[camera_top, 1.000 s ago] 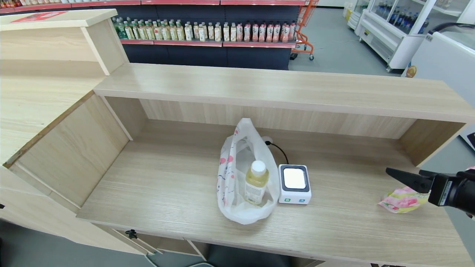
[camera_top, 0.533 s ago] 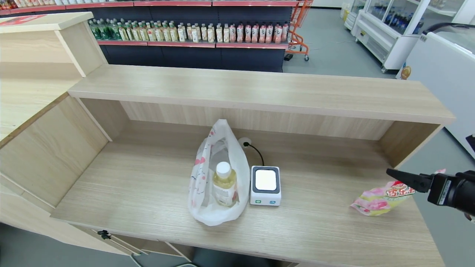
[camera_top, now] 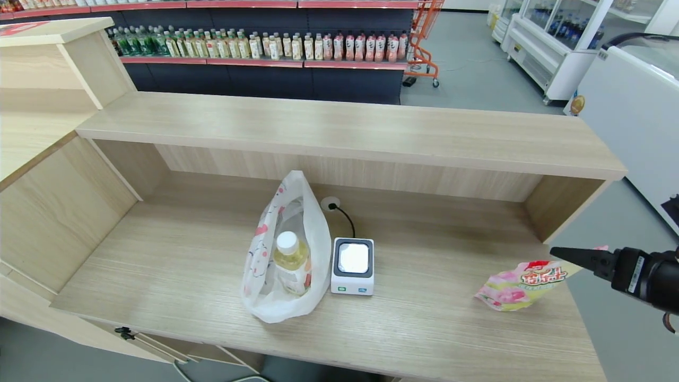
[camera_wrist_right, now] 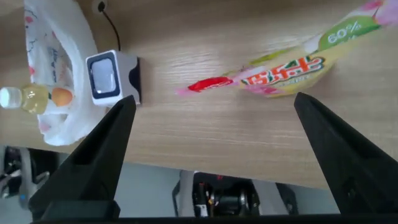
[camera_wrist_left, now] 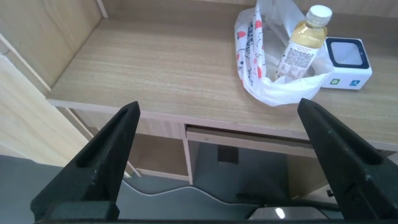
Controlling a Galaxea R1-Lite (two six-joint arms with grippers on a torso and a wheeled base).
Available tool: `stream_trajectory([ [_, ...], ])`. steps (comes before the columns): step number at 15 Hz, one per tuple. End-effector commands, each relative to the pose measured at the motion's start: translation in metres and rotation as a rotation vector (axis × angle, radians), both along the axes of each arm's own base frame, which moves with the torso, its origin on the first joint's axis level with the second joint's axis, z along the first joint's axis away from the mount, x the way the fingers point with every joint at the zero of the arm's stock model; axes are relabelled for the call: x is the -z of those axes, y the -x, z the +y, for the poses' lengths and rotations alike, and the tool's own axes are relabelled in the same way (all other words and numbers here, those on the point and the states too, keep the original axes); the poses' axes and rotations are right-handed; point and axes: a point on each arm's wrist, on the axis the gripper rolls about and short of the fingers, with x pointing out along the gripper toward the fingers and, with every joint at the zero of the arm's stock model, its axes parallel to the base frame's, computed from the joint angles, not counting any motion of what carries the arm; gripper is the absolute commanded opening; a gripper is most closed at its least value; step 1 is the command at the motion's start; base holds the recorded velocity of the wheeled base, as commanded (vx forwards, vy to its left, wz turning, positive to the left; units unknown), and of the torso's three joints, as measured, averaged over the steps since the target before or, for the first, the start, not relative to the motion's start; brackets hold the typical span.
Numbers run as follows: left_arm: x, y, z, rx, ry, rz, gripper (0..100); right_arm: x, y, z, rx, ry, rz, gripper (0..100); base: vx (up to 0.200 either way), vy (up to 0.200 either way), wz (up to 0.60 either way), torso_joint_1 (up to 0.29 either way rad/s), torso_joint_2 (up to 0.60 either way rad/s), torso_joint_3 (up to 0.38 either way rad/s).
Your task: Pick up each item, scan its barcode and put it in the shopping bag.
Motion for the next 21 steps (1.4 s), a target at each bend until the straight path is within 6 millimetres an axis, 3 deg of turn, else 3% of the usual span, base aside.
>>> stream_trajectory([
  [1, 0.0, 0.0, 0.0, -0.001, 0.001, -0.001, 100, -0.013, -0.003, -0.001, 0.076, -0.035, 0.024, 100, 0.0, 0.0, 0.0, 0.0, 0.0, 0.0],
  [6, 0.0, 0.0, 0.0, -0.001, 0.001, -0.001, 100, -0.013, -0.013, -0.006, 0.275, -0.05, 0.107, 100, 0.0, 0.0, 0.0, 0.0, 0.0, 0.0],
  [10, 0.0, 0.0, 0.0, -0.001, 0.001, -0.001, 100, 0.008, -0.033, -0.012, 0.332, -0.039, 0.207, 100, 0.0, 0.0, 0.0, 0.0, 0.0, 0.0],
  [15, 0.0, 0.0, 0.0, 0.001, 0.001, -0.001, 100, 0.055, -0.071, -0.015, 0.358, -0.035, 0.275, 100, 0.0, 0.0, 0.0, 0.0, 0.0, 0.0],
  [18, 0.0, 0.0, 0.0, -0.001, 0.001, -0.001, 100, 0.1, -0.101, -0.003, 0.303, -0.024, 0.342, 100, 0.0, 0.0, 0.0, 0.0, 0.0, 0.0],
  [21, 0.0, 0.0, 0.0, -0.001, 0.001, -0.001, 100, 0.131, -0.121, -0.002, 0.293, -0.027, 0.361, 100, 0.0, 0.0, 0.0, 0.0, 0.0, 0.0],
])
